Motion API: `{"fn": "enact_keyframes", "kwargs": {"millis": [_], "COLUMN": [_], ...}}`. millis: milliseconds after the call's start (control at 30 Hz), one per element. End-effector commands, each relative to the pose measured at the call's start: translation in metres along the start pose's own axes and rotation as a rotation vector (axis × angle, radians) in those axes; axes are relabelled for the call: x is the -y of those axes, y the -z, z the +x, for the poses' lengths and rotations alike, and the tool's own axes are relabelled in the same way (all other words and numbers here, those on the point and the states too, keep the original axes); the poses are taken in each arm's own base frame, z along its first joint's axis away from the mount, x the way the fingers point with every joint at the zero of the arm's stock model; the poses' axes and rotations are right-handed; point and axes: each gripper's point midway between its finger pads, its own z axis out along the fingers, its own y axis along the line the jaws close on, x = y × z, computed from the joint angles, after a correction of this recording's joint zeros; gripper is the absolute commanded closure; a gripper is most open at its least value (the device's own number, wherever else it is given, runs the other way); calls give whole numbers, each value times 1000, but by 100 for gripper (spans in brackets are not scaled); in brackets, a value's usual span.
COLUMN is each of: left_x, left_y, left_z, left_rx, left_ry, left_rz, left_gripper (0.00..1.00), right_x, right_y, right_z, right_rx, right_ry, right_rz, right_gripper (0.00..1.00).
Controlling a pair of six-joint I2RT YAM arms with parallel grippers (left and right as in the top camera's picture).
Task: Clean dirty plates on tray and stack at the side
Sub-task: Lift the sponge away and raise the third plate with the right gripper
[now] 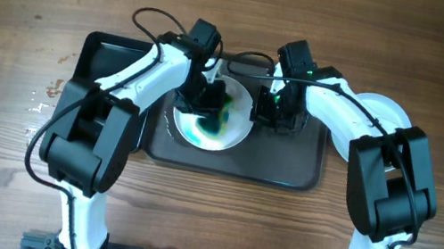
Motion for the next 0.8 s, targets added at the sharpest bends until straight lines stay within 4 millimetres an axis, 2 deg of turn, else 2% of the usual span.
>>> {"fn": "enact_keyframes", "kwargs": {"millis": [0, 67, 167, 233, 333, 467, 533, 633, 767], "left_x": [19, -7, -35, -54, -50, -37, -33, -37, -47], "left_y": [-10, -9, -1, 17, 50, 88, 100, 106, 106], "left_z": [1, -27, -49, -65, -72, -67, -64, -64, -66], "left_rx": [-15, 114, 224, 291, 295, 279, 277, 278, 283], "left_ry": [-78, -43, -7, 13, 38, 75, 85, 128, 149], "left_rz": [109, -54, -214, -324, -328, -297, -268, -246, -259], "left_gripper": [96, 96, 96, 96, 96, 96, 96, 96, 96], "right_x": [8, 8, 8, 8, 8, 4, 1, 3, 18], "right_y": [-4, -4, -4, -4, -4, -2, 4, 19, 69], "right_z": [4, 5, 5, 5, 4, 6, 4, 0, -5], "right_rx": [-10, -10, -10, -10, -10, -13, 1, 49, 191], "right_ry": [-13, -14, -14, -14, -12, 24, 50, 84, 131], "right_rz": [21, 21, 21, 22, 21, 5, 1, 45, 246], "right_gripper": [96, 96, 96, 96, 96, 96, 96, 96, 96]}}
